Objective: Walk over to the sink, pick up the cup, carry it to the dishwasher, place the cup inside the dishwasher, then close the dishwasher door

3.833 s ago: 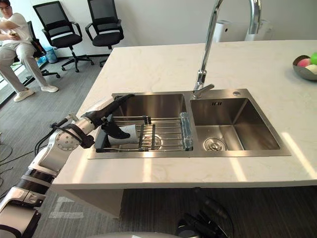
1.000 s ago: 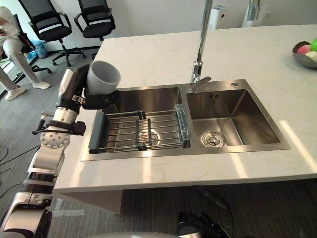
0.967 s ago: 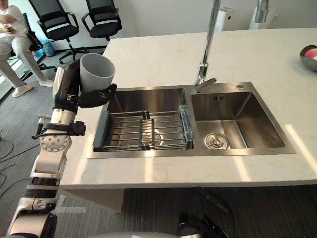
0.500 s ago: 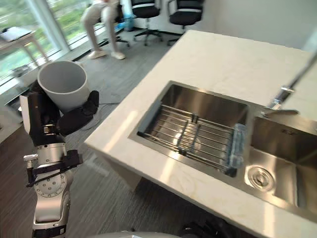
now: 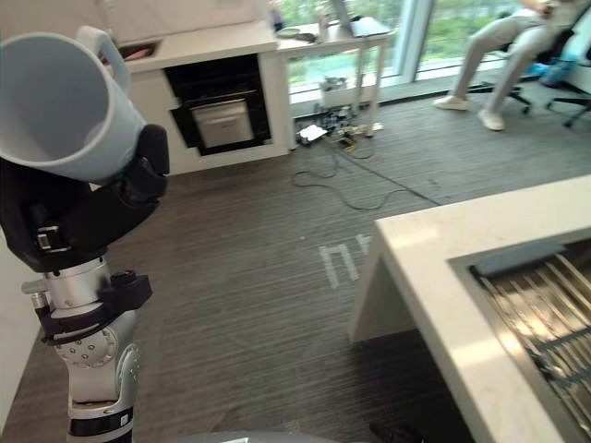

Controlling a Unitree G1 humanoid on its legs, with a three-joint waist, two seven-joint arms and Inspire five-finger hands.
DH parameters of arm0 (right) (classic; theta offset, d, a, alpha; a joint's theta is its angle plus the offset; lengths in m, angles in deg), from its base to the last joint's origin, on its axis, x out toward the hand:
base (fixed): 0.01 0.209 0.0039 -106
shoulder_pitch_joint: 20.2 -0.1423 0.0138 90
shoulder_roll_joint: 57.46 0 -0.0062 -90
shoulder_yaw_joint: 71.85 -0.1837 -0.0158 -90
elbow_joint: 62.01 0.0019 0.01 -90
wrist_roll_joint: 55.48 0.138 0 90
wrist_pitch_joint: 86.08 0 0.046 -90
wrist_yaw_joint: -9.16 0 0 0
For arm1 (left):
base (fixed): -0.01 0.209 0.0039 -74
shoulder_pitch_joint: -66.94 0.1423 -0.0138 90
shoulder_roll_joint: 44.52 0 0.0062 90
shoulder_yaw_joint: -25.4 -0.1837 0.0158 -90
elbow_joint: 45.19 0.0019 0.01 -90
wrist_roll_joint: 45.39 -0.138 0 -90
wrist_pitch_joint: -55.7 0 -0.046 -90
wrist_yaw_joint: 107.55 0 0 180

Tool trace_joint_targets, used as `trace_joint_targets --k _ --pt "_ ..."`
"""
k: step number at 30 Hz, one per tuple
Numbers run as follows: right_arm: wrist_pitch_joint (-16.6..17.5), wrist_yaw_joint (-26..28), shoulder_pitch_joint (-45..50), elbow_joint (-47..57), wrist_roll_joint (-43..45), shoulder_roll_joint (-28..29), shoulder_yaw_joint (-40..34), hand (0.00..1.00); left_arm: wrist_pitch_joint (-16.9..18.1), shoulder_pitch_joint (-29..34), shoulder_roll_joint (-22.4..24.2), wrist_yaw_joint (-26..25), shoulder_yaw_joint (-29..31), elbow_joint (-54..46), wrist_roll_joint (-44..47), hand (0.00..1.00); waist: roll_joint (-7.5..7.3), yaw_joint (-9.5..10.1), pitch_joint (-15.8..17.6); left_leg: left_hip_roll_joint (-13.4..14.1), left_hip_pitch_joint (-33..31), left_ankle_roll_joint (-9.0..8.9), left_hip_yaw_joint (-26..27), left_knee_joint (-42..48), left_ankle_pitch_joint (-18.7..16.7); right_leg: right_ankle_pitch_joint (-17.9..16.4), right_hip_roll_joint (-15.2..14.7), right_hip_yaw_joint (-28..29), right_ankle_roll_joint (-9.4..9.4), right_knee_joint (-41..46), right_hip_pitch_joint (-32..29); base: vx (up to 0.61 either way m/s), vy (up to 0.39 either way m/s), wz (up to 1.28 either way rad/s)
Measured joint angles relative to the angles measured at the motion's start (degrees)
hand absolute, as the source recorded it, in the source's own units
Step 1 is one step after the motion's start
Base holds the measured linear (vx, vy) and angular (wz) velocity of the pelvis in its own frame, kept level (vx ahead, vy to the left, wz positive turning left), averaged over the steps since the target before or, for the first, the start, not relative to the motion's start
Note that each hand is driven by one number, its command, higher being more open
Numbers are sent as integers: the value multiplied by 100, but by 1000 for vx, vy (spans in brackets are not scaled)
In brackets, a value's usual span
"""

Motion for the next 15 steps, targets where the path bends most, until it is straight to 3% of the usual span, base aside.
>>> trace_joint_targets --k 1,2,3,5,6,7,8,9,10,11,12,13,14,15 --pt "63 -27 31 108 174 75 -104 100 5 -9 -30 51 -120 59 112 0 11 -117 -11 -111 -112 122 -417 -15 -15 -194 30 805 -53 296 -244 -52 440 348" --pt "109 -53 91 253 401 275 -260 100 151 -157 -120 154 -366 317 330 0 50 -317 18 -297 -334 331 -1279 -90 -10 -897 639 2368 536 561 -593 65 221 370" --pt "195 -69 180 261 512 472 -264 100 250 -309 -180 227 -585 652 472 0 11 -356 100 -578 -326 369 -1922 -270 -11 -1248 1230 3322 863 688 -870 108 163 342" --pt "419 -73 298 264 527 730 -199 100 250 -286 -173 164 -688 893 642 0 -5 -346 120 -952 -52 362 -2381 -634 -14 -1536 1694 3862 1060 891 -1525 215 190 188" --pt "514 -73 340 276 550 862 -134 100 259 -270 -115 119 -685 895 655 0 49 -357 113 -1035 162 114 -2316 -889 -202 -1562 1988 3970 1067 857 -1922 406 212 120" --pt "616 -56 402 398 739 1205 -157 100 254 -413 -144 87 -783 884 649 0 -211 -444 65 -663 124 -24 -1699 19 -707 -1537 2129 4123 1047 615 -2472 379 114 103" --pt "694 -20 443 528 837 1399 -166 100 261 -679 -290 86 -943 888 649 0 -247 -573 54 -373 -49 263 -1778 555 -977 -1490 2199 4149 1087 543 -2711 413 53 108" --pt "749 10 373 636 920 1484 -174 100 307 -958 -362 146 -1248 900 647 0 -320 -584 164 -590 211 279 -1921 560 -1232 -1401 2429 4644 1172 284 -3098 398 64 104" --pt "762 89 445 668 919 1398 -93 100 239 -1052 -286 245 -1543 905 634 0 -201 -689 106 -654 527 231 -2110 256 -1260 -1134 2906 4979 1079 -31 -3301 436 113 88" --pt "778 126 518 719 923 1383 -64 100 202 -1141 -220 324 -1736 905 618 0 -152 -762 77 -651 671 194 -2255 97 -1272 -980 3190 5073 1005 -178 -3412 532 156 91" --pt "802 141 601 759 921 1442 -65 100 197 -1377 -151 473 -1987 871 605 0 -14 -823 14 -685 933 98 -2356 -109 -1279 -645 3692 5046 637 -243 -3694 632 167 69" --pt "816 195 677 813 906 1507 1 100 193 -1596 -111 579 -2034 849 572 0 -104 -821 -28 -733 1125 -160 -2360 61 -1402 -151 4077 4742 54 -466 -3797 686 161 53" --pt "820 231 760 866 872 1543 12 100 169 -1679 -85 622 -2026 855 548 0 -196 -857 -64 -816 1189 -291 -2399 315 -1471 418 4158 4748 -246 -588 -3753 745 179 35" --pt "792 219 661 823 848 1458 -64 100 71 -1691 106 688 -2037 895 506 0 100 -898 34 -448 1097 -371 -2403 1108 -1583 2 4097 4563 -306 -299 -3616 728 225 37"
